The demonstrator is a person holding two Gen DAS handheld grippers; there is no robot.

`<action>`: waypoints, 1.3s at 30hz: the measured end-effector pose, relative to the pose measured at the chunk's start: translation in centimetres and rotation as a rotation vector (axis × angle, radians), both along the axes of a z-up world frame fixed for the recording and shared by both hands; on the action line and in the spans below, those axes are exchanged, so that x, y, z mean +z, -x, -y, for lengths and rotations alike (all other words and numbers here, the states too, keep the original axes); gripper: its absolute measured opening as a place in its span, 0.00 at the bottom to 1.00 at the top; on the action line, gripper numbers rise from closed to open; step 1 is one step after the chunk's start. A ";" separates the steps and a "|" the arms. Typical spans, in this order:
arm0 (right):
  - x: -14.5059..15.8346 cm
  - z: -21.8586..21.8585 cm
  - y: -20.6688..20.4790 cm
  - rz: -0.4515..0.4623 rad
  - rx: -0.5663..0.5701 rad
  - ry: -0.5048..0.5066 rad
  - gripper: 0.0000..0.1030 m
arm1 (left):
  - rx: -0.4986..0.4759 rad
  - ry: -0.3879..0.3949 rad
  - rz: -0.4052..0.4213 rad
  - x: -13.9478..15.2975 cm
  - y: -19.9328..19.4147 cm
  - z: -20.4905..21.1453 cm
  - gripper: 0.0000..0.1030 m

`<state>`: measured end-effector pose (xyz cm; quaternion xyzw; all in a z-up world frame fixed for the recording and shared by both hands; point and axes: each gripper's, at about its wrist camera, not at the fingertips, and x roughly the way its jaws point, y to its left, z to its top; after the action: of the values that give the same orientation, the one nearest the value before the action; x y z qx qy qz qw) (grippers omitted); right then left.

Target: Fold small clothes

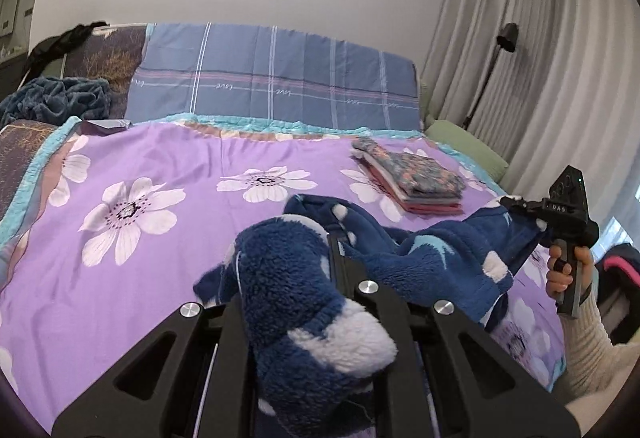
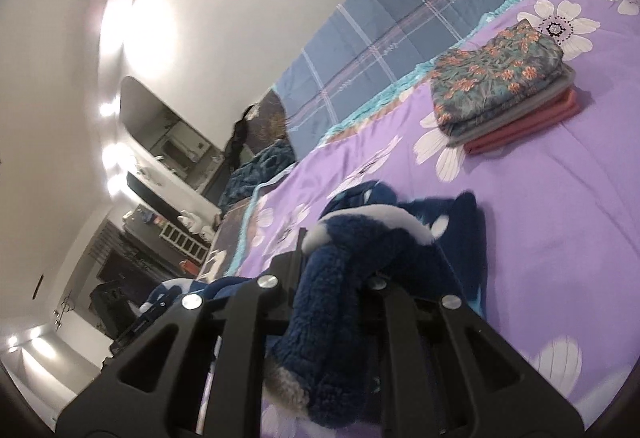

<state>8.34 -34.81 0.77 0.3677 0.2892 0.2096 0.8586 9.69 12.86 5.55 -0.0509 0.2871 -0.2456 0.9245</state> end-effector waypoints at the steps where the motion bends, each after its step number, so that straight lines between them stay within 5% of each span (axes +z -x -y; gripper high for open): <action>1: -0.5 0.1 -1.8 -0.017 -0.008 0.006 0.12 | 0.009 -0.017 -0.004 -0.2 -1.2 0.2 0.10; 4: -2.8 0.1 -6.5 -0.085 -0.019 0.021 0.14 | 0.040 -0.075 -0.064 -2.7 -6.3 1.0 0.12; 8: -8.3 -0.6 -11.4 -0.241 -0.036 0.094 0.15 | 0.086 -0.139 -0.237 -10.7 -12.5 1.6 0.13; 11: -12.2 -0.8 -12.7 -0.317 -0.044 0.084 0.14 | 0.082 -0.115 -0.320 -15.0 -14.1 1.3 0.15; 14: -12.5 -0.4 -12.4 -0.295 -0.022 0.060 0.14 | 0.065 -0.061 -0.309 -14.7 -13.9 0.3 0.15; 18: -11.8 -0.3 -12.4 -0.288 -0.003 0.083 0.17 | 0.054 -0.096 -0.264 -13.2 -12.7 0.5 0.20; 22: -8.8 -0.9 -9.7 -0.215 -0.011 0.160 0.56 | 0.019 -0.092 -0.180 -10.6 -9.5 0.0 0.34; 26: -5.9 -2.0 -6.3 -0.095 0.018 0.436 0.68 | -0.009 -0.136 -0.121 -8.9 -6.1 -0.7 0.45; 28: -5.8 -2.4 -5.2 -0.081 0.036 0.579 0.71 | -0.015 -0.179 -0.087 -8.5 -4.2 -0.9 0.69; 29: -6.1 -2.7 -4.8 -0.086 0.051 0.659 0.71 | 0.001 -0.216 -0.066 -8.3 -3.4 -1.0 0.72; 34: -8.4 -2.1 -5.2 -0.150 0.072 0.707 0.71 | -0.016 -0.209 -0.084 -8.6 -2.6 -1.7 0.73; 39: -9.1 -2.3 -8.9 -0.153 0.090 0.696 0.71 | -0.007 -0.306 -0.192 -12.1 -6.3 -0.7 0.73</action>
<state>17.23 -32.48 -8.32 0.0547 0.4226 0.1081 0.8982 15.98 13.52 -6.57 0.0684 0.4083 -0.1963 0.8888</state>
